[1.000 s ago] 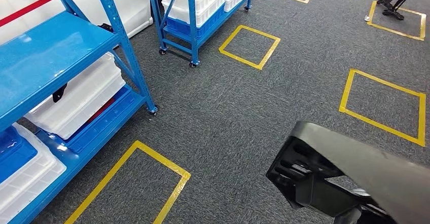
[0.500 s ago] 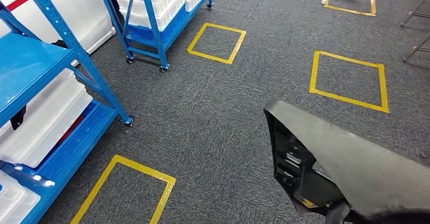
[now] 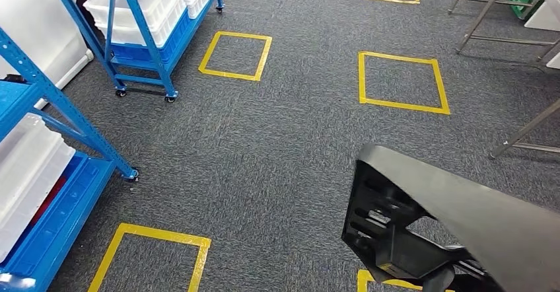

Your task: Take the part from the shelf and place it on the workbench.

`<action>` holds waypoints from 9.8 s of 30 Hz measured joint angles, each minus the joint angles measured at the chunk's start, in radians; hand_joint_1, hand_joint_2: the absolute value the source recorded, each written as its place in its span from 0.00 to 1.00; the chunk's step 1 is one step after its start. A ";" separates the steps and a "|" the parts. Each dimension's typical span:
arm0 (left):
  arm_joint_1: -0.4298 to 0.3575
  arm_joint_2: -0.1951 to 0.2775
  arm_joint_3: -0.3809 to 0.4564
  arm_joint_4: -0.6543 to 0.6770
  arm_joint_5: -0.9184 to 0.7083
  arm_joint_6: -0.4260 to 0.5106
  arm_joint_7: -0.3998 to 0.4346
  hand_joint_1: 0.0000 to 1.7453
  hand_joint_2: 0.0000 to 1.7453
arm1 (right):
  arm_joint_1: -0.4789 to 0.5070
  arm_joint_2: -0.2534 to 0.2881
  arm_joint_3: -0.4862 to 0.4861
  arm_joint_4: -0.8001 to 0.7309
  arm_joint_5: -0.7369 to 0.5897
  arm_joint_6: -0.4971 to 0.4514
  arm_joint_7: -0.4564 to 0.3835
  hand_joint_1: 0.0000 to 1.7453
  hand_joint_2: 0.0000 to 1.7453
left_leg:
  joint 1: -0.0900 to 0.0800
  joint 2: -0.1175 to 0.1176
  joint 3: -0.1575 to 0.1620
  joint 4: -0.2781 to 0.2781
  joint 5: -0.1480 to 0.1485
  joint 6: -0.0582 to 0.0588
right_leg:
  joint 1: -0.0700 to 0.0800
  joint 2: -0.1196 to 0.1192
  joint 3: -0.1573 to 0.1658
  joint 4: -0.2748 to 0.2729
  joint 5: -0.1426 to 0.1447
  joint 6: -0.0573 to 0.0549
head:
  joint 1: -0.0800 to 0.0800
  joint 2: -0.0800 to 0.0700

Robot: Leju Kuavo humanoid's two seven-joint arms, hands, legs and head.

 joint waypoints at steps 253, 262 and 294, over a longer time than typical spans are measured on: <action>-0.046 0.083 -0.009 0.009 -0.144 -0.077 0.033 0.00 0.00 | -1.493 -0.639 0.441 1.052 1.142 0.022 1.044 1.00 1.00 | 0.004 -0.095 -0.049 0.024 0.013 -0.016 | -0.002 0.037 -0.016 -0.126 0.103 -0.010 | -0.008 0.000; -0.053 0.084 -0.018 0.009 -0.152 -0.079 0.041 0.00 0.00 | -1.501 -0.493 0.493 1.185 1.143 0.036 1.005 1.00 1.00 | 0.007 -0.092 -0.237 0.298 -0.021 -0.031 | 0.000 0.037 0.050 -0.131 0.047 -0.040 | -0.010 0.000; -0.067 0.072 -0.030 0.011 -0.162 -0.079 0.065 0.00 0.00 | -1.551 -0.279 0.579 1.405 1.144 0.037 0.914 1.00 1.00 | 0.006 -0.093 -0.184 0.197 -0.093 -0.039 | 0.008 0.038 0.076 -0.154 0.058 -0.053 | -0.013 0.000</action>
